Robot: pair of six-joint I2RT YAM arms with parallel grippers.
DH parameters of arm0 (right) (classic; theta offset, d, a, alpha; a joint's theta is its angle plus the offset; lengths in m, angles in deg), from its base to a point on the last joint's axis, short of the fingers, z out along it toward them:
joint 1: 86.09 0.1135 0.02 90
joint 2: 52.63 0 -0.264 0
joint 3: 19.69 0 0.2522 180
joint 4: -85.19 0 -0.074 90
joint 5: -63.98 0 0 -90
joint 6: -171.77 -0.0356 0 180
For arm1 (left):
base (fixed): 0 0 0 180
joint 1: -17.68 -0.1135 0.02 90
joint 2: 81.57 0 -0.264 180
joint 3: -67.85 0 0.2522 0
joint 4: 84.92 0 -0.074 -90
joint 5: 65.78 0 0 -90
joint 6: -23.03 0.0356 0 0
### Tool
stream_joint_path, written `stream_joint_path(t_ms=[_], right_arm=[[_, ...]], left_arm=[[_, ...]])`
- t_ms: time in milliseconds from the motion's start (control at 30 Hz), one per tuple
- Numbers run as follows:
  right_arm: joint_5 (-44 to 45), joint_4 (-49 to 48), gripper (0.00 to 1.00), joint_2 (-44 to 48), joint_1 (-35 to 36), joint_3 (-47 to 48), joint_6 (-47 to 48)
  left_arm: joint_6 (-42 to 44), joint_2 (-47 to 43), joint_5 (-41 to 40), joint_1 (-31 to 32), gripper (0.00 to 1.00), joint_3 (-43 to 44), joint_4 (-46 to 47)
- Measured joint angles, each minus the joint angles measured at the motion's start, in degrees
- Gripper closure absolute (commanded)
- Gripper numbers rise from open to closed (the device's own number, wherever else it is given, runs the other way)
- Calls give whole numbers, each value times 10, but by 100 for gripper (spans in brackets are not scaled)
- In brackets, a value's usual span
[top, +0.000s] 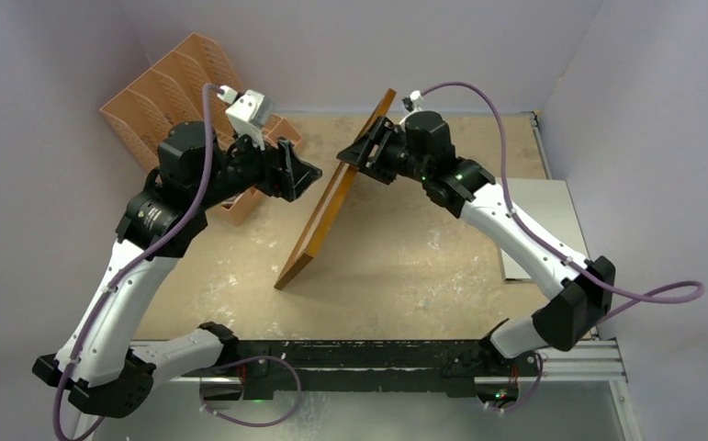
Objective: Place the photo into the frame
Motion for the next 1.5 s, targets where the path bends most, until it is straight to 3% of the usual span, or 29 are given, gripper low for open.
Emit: stream_joint_path(t_ms=[67,367,500,767,1200,1500], right_arm=[[0,9,53,22,-9,-22,2],[-31,7,63,77,-66,-125,33],[-65,-21,62,75,-111,-159,75],[-193,-128,60,48,-229,-292,162],[-278,-291,45,-35,-272,-404,193],[-272,-323,42,-94,-325,-416,205]], left_arm=[[-12,-11,-7,0,26,-9,17],[-94,0,-55,0,27,-100,77],[-163,-15,-82,0,27,-195,137],[-236,-14,-151,0,27,-296,185],[-272,26,-248,-2,25,-444,200],[-246,76,-229,-96,24,-449,200]])
